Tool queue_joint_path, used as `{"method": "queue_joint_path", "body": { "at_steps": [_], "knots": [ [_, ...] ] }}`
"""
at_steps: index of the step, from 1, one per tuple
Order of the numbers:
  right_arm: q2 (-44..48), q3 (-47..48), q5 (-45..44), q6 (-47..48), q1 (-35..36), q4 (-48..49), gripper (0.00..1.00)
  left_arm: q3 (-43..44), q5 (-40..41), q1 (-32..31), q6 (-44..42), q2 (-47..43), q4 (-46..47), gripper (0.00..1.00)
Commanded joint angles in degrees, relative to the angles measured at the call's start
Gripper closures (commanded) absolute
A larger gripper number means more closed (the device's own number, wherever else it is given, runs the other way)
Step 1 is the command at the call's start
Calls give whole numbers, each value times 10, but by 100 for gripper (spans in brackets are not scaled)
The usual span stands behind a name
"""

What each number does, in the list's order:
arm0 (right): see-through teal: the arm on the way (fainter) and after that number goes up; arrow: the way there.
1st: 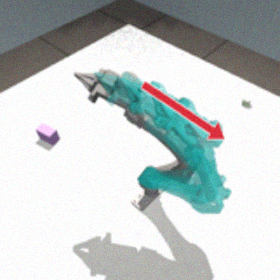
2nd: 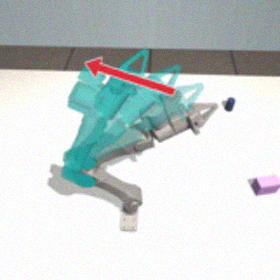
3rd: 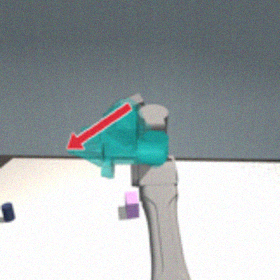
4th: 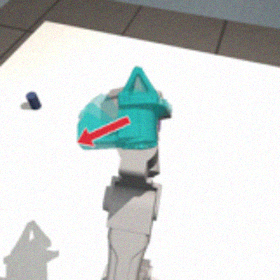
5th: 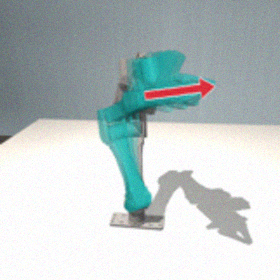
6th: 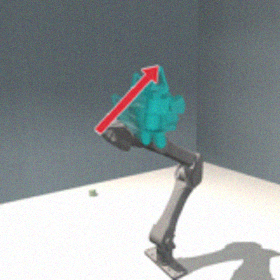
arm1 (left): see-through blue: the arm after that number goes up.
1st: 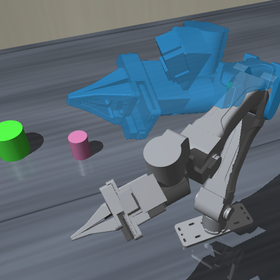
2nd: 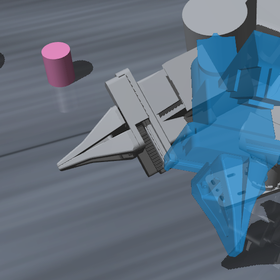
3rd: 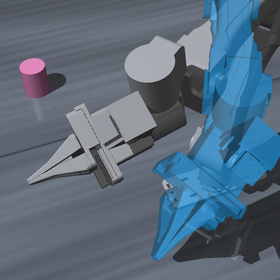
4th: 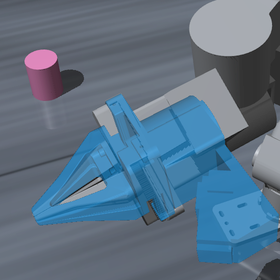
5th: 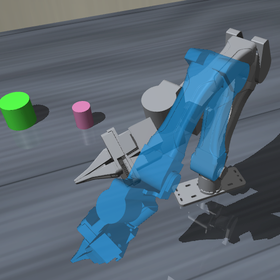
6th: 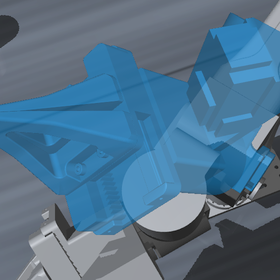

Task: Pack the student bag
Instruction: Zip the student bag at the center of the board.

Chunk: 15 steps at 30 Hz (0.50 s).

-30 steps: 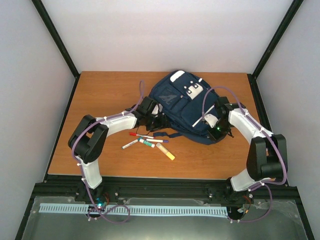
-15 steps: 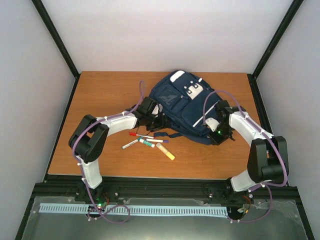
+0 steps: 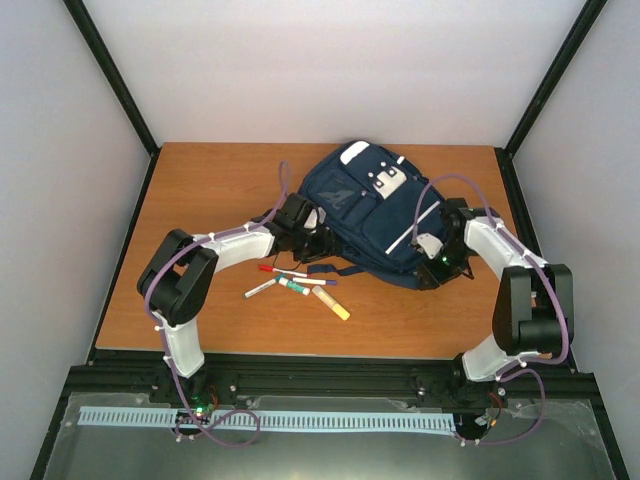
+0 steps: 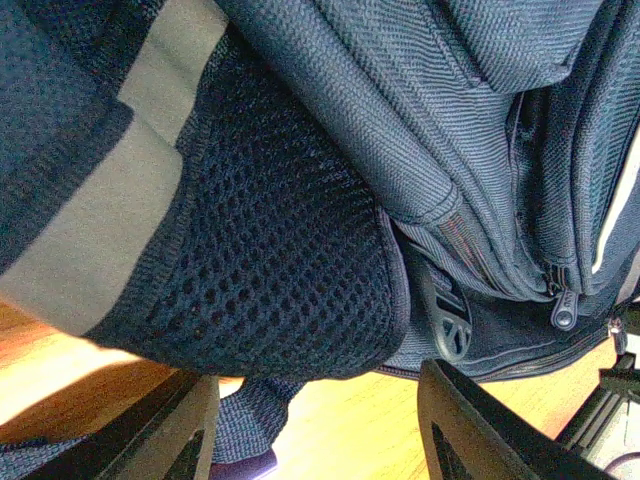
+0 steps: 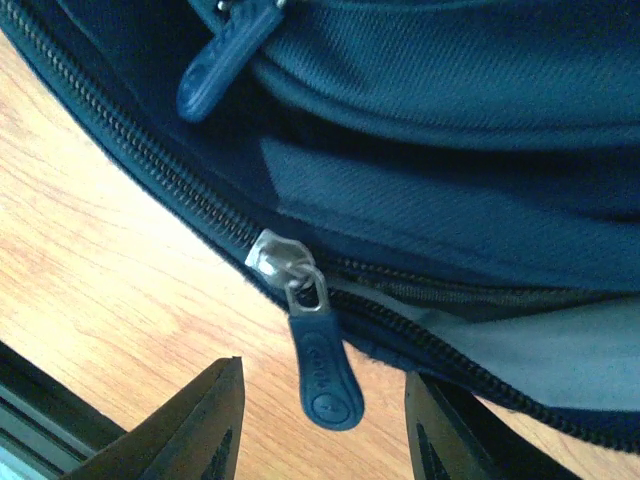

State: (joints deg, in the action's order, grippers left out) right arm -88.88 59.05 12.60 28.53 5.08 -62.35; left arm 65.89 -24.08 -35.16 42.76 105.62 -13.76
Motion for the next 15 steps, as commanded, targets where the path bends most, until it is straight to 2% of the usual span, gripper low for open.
{"method": "queue_joint_path", "body": {
  "at_steps": [1, 8, 15],
  "knots": [
    [-41, 36, 88, 37, -34, -16, 56, 13, -11, -1, 5, 11, 12, 43],
    [-75, 39, 134, 49, -41, -27, 70, 14, -11, -1, 3, 13, 10, 43],
    [-37, 36, 84, 37, -42, -26, 87, 15, -17, -1, 8, 21, 14, 43]
  ]
}}
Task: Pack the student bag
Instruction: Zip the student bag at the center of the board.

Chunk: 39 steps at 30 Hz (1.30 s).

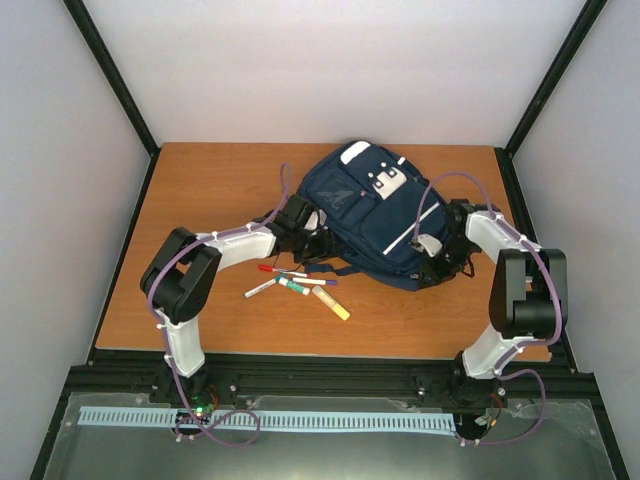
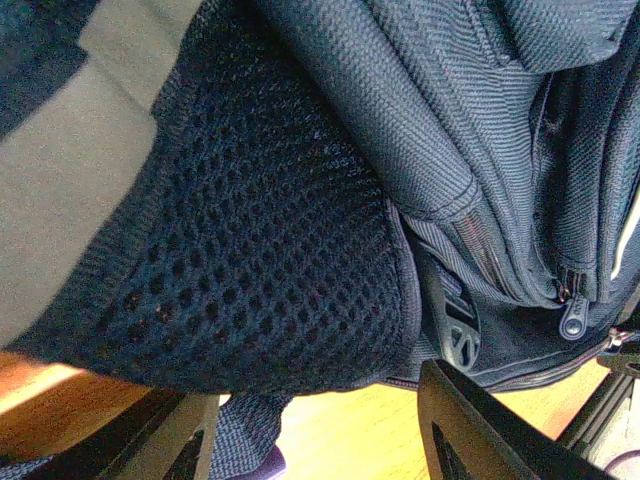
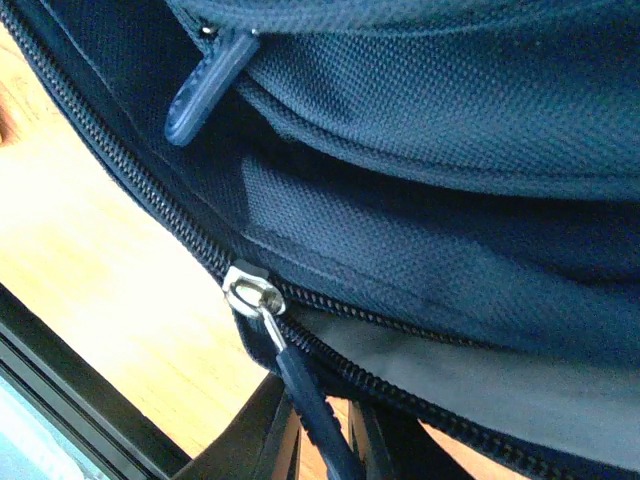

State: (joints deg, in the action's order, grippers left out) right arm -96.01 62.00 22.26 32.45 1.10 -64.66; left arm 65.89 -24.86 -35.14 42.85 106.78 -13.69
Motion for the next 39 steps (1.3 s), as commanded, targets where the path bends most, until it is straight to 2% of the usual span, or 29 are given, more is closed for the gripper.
{"method": "queue_joint_path", "body": {
  "at_steps": [1, 3, 7, 13, 19, 23, 24, 27, 32, 39],
  "knots": [
    [41, 6, -23, -3, -2, -2, 89, 15, -12, -1, 9, 10, 16, 43],
    [55, 4, -50, -7, -2, -2, 92, 13, -21, -1, 15, 11, 25, 42],
    [84, 7, -86, -4, -2, -2, 95, 0, -44, -1, 36, 7, 62, 36],
    [109, 22, -81, 1, -1, -18, 97, -6, -57, -1, 74, 10, 113, 32],
    [113, 33, -49, 3, -1, -20, 97, 25, -57, -1, 108, 40, 102, 34],
    [116, 36, -36, 5, -1, -18, 97, 43, -51, -1, 109, 55, 89, 45],
    [115, 35, -37, 5, -1, -16, 97, 49, -51, -1, 107, 59, 85, 50],
    [105, 27, -46, 5, -2, -9, 97, 59, -52, -1, 104, 65, 84, 74],
    [88, 13, -51, 11, -20, -1, 97, 75, -32, 3, 84, 66, 62, 98],
    [61, 28, -67, 44, -103, 2, 97, 75, -27, 23, 63, 52, 46, 99]
  ]
}}
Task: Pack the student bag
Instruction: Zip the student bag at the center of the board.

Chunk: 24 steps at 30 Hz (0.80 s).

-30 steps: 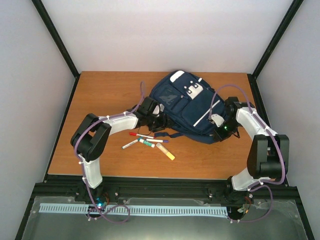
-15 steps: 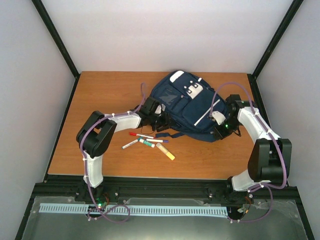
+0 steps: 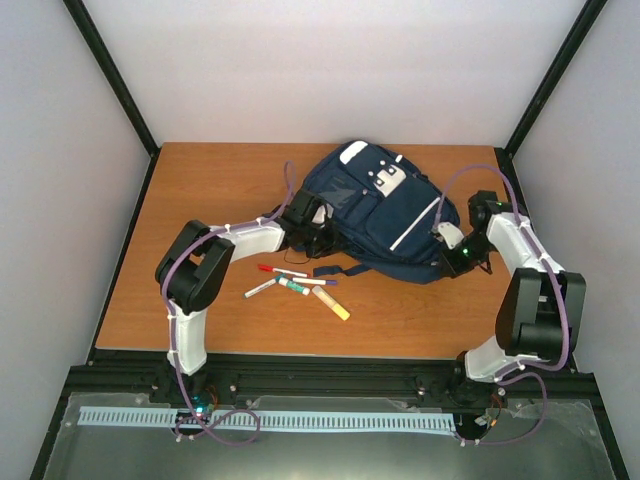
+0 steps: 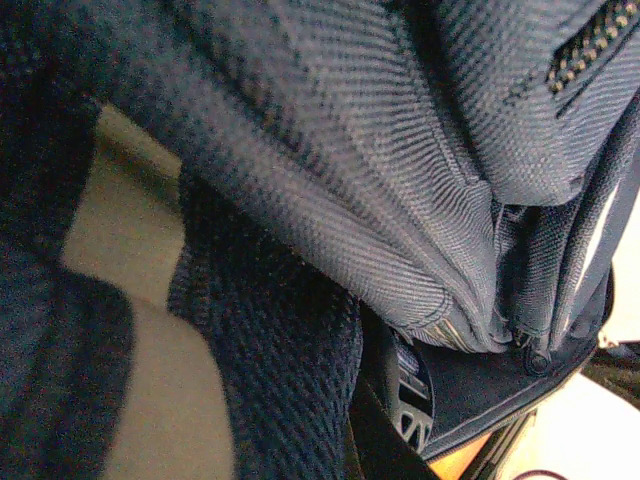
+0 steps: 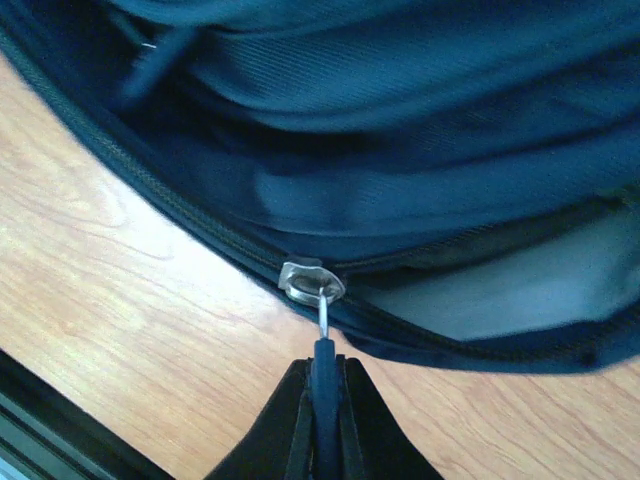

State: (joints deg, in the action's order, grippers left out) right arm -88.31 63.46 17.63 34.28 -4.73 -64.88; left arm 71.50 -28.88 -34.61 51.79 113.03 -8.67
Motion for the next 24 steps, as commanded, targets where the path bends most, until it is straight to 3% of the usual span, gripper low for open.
{"method": "queue_joint_path", "body": {
  "at_steps": [1, 18, 24],
  "knots": [
    [-21, 15, -31, 29, -53, 10, 97, 15, 12, 19, -29, -17, -4, 99],
    [-139, 111, -78, 42, -122, 100, 97, -20, -10, 19, -81, -59, -15, 99],
    [-136, 122, -57, 66, -129, 103, 97, -17, -4, 19, -92, -51, -20, 99]
  ]
}}
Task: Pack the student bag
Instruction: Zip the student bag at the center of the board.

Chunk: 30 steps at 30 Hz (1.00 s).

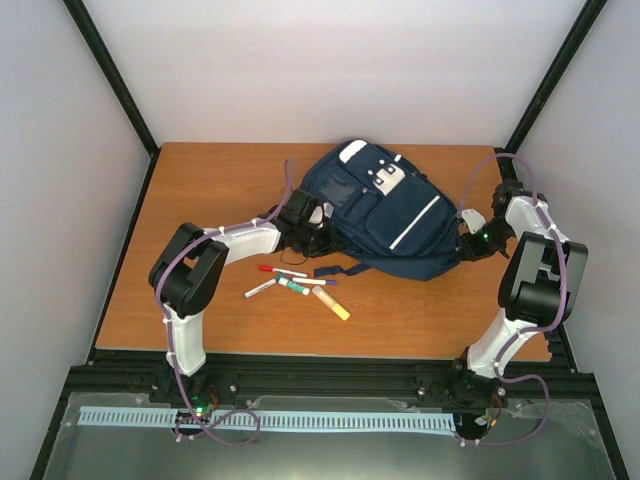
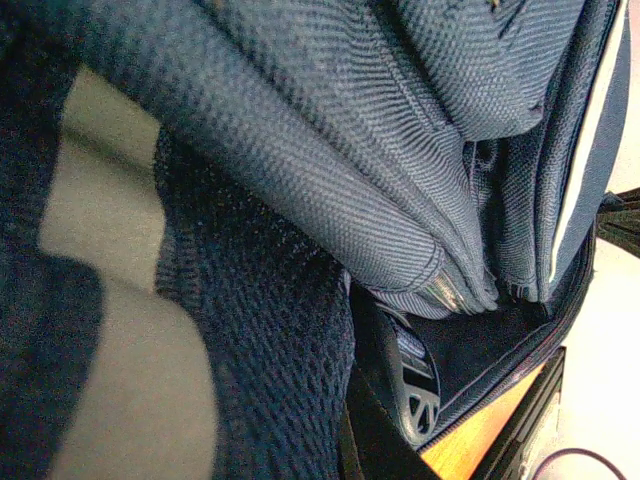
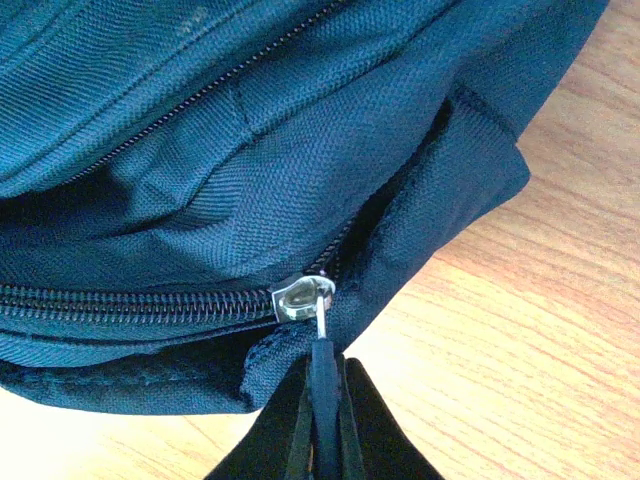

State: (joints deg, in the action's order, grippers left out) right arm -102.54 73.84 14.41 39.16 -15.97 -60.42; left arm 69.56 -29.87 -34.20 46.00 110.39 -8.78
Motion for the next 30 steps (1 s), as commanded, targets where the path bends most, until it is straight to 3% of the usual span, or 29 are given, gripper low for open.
{"method": "queue_joint_path", "body": {
  "at_steps": [1, 9, 16, 18, 21, 23, 30],
  "knots": [
    [13, 15, -13, 28, -16, 53, 97, 6, 9, 15, -36, -20, -22, 99],
    [124, -75, 49, 88, 1, 3, 97, 84, 38, 48, -47, 24, -48, 99],
    [182, -166, 54, 24, 145, 32, 97, 223, 3, 68, -66, 111, -61, 94],
    [190, -158, 94, 3, 172, 29, 97, 265, 4, 68, -69, 133, -80, 86],
    [195, -136, 147, -22, 187, 25, 97, 302, 26, 68, -77, 134, -116, 56],
    [194, -130, 160, -39, 187, 32, 97, 304, 41, 67, -80, 111, -141, 44],
    [197, -129, 185, -68, 193, 60, 97, 171, 95, 53, -23, -35, -169, 34]
  ]
}}
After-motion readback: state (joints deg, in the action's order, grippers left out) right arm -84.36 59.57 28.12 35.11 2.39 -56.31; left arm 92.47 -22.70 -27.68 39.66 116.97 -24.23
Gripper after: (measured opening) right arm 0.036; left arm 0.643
